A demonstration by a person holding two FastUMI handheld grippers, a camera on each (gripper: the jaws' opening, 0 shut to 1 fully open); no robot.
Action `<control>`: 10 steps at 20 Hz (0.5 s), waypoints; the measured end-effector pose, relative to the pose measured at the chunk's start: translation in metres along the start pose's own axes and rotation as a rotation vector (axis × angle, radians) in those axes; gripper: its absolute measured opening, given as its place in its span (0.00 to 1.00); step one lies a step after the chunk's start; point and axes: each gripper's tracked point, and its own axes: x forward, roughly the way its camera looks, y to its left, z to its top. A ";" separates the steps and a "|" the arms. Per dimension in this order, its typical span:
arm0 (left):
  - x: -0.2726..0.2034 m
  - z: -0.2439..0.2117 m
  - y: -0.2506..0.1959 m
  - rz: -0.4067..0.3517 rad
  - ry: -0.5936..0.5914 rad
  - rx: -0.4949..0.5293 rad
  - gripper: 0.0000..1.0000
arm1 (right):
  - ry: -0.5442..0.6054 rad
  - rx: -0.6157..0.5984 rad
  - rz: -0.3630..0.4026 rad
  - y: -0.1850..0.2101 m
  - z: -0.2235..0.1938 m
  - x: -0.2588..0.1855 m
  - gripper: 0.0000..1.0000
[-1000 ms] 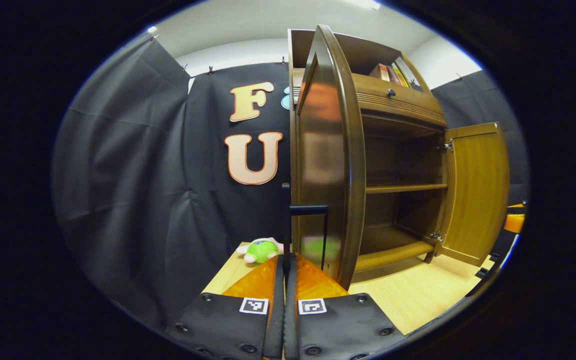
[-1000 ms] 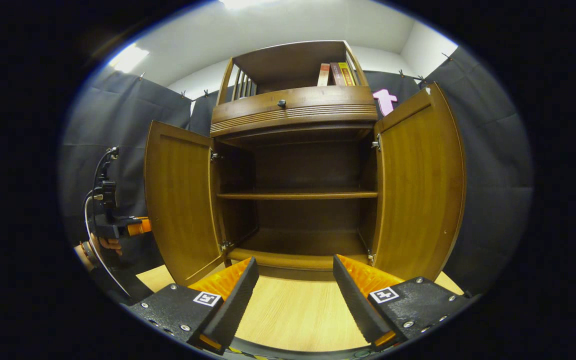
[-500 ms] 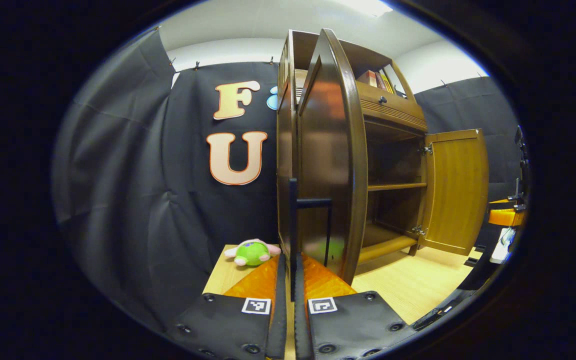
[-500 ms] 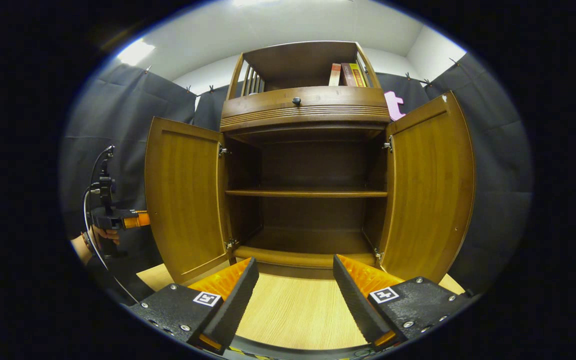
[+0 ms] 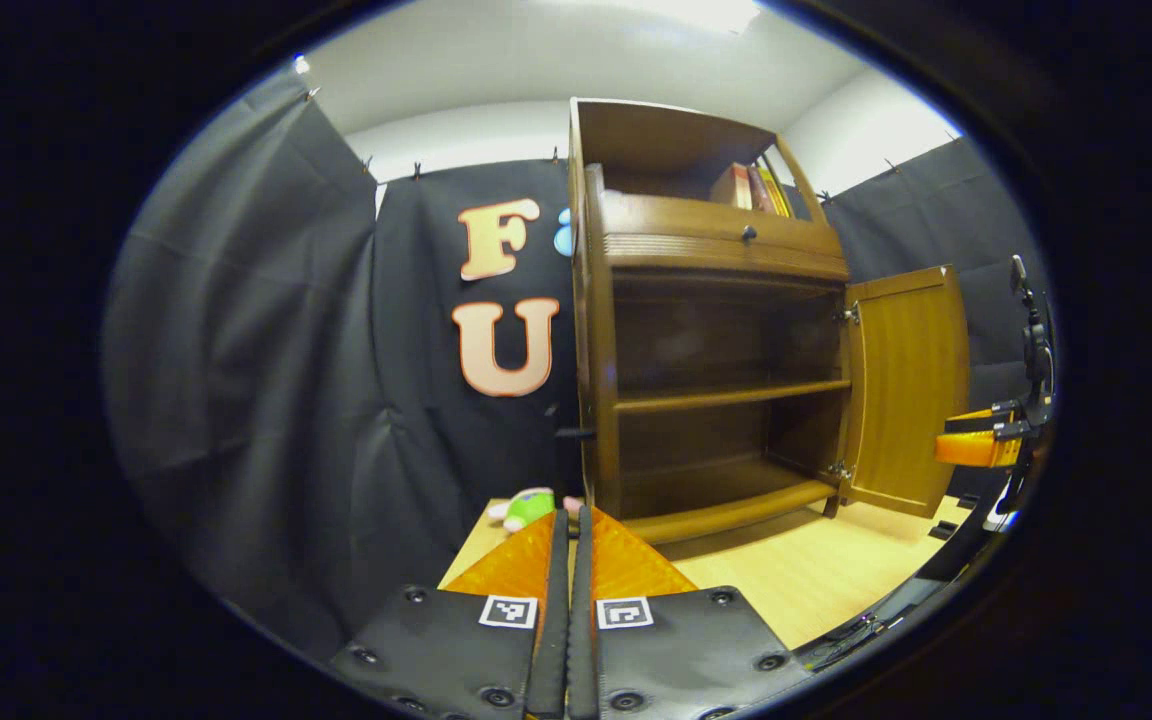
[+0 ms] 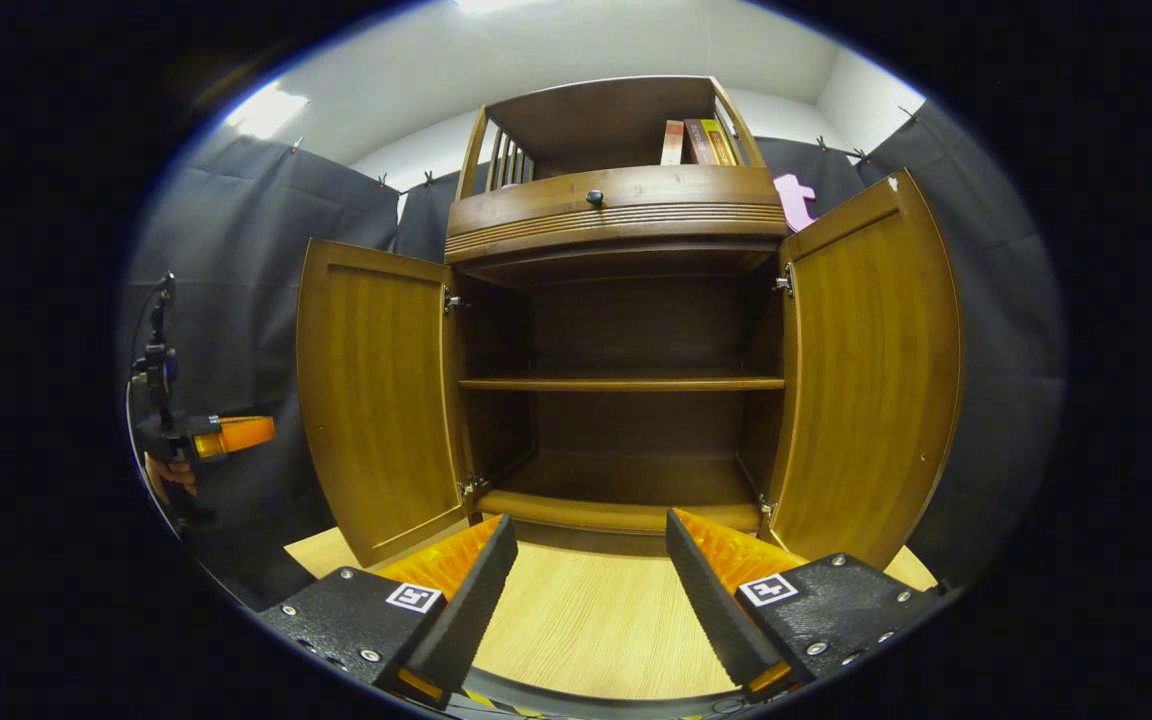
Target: Open the right door of the double-door shoe cabinet with the right hand, and open the left door with the left hand.
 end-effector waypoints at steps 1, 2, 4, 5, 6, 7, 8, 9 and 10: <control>-0.002 0.011 -0.023 -0.014 -0.024 -0.008 0.08 | -0.010 0.002 0.005 -0.003 0.003 -0.002 0.93; 0.000 0.021 -0.045 -0.033 -0.044 0.003 0.08 | -0.018 0.002 0.008 -0.007 0.007 -0.004 0.93; 0.008 0.036 -0.086 -0.051 -0.072 0.017 0.08 | -0.030 0.003 0.004 -0.017 0.012 -0.011 0.93; 0.014 0.038 -0.109 -0.058 -0.081 0.008 0.08 | -0.037 0.008 0.003 -0.023 0.015 -0.017 0.93; 0.021 0.041 -0.131 -0.066 -0.095 -0.013 0.08 | -0.040 0.015 0.003 -0.028 0.016 -0.022 0.93; 0.028 0.042 -0.148 -0.060 -0.108 -0.036 0.08 | -0.042 0.020 0.001 -0.033 0.017 -0.027 0.93; 0.034 0.041 -0.164 -0.048 -0.113 -0.061 0.08 | -0.042 0.021 -0.005 -0.041 0.018 -0.034 0.93; 0.038 0.039 -0.175 -0.019 -0.117 -0.077 0.12 | -0.043 0.020 -0.012 -0.048 0.019 -0.039 0.93; 0.040 0.037 -0.185 0.008 -0.120 -0.094 0.12 | -0.045 0.018 -0.015 -0.055 0.018 -0.046 0.93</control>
